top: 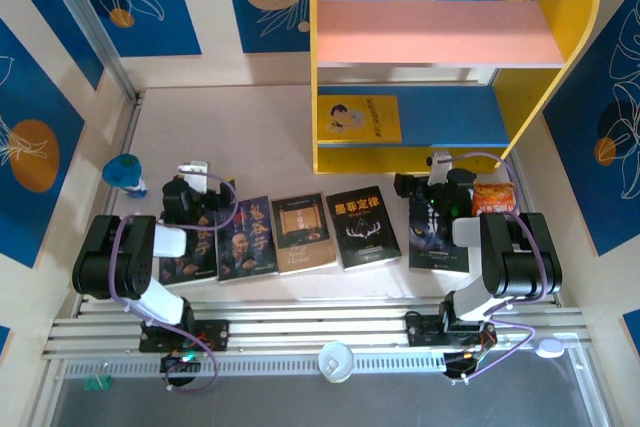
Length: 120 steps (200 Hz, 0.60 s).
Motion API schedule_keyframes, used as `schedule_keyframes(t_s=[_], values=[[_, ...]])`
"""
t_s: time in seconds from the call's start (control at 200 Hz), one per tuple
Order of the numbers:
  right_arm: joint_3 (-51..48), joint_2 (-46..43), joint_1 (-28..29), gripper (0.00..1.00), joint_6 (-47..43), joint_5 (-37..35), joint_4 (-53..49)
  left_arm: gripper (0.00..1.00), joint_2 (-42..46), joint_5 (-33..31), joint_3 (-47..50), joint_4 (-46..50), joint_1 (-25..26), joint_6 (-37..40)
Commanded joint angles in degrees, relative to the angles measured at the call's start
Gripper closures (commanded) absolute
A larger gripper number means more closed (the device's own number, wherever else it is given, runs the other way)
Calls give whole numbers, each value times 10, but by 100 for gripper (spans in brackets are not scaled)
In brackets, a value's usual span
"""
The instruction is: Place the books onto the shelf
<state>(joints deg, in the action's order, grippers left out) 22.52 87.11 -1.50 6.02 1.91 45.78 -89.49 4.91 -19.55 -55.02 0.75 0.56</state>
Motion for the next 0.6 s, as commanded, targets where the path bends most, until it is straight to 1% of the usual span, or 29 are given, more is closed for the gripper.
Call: schedule_keyframes(t_s=[0.0,0.17,0.215,0.255,0.295,0.34,0.375,0.41,0.44,0.47,0.505,0.535,0.595], values=[[14,1,2,1,-11,-6,3,0,-3,10,-14,3,-5,7],[13,0,2,1,-11,-5,4,0,0,6,-13,2,-3,8],[12,-1,2,1,-11,-5,4,0,9,-3,-20,20,-3,6],[14,-5,4,1,-8,-16,4,0,33,-16,-33,62,-2,2],[25,-27,6,1,-5,-34,-38,0,63,-22,-52,132,-1,2],[27,-53,4,1,0,-41,-63,0,95,-47,-82,207,1,-1],[22,-73,4,1,4,-52,-68,0,114,-94,-104,248,3,-19],[14,-90,4,1,10,-66,-69,0,132,-151,-127,290,4,-70],[10,-104,5,1,12,-75,-72,0,146,-179,-148,330,4,-109],[10,-119,6,1,13,-85,-89,0,159,-175,-172,373,4,-139],[17,-140,11,1,17,-100,-117,0,168,-150,-199,414,6,-157],[28,-158,15,1,20,-112,-160,0,174,-134,-220,444,11,-168],[61,-194,26,1,35,-136,-264,0,188,-126,-259,498,31,-188]])
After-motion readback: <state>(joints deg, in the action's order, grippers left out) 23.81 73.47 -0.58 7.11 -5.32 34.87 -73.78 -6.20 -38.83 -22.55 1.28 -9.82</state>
